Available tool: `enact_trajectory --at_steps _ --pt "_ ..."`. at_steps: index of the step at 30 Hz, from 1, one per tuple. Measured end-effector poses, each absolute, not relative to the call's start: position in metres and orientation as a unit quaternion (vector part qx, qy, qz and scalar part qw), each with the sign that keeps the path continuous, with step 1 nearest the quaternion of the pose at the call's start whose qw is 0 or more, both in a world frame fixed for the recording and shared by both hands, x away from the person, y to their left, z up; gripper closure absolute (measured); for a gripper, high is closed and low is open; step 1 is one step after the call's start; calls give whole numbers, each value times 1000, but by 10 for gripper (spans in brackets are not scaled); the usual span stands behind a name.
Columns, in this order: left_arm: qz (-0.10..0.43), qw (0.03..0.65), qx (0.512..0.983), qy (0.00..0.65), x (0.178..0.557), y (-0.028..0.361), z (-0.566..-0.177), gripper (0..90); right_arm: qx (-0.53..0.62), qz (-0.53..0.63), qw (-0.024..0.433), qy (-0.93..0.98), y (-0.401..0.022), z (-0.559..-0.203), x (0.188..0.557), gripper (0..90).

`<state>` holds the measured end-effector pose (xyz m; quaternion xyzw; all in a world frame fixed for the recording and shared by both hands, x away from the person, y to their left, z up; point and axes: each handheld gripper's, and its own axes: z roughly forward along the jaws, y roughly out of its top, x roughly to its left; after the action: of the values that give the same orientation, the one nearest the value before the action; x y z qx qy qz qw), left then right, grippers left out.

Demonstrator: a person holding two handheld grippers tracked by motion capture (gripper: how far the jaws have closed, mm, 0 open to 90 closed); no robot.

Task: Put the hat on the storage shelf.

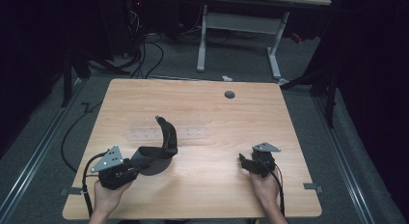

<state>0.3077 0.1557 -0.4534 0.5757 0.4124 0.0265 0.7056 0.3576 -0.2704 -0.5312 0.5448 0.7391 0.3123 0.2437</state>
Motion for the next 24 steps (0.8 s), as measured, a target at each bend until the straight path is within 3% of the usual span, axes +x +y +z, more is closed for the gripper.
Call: enact_trajectory --at_steps 24 --pt "66 728 525 436 328 185 -429 867 544 312 243 740 -270 -531 358 368"
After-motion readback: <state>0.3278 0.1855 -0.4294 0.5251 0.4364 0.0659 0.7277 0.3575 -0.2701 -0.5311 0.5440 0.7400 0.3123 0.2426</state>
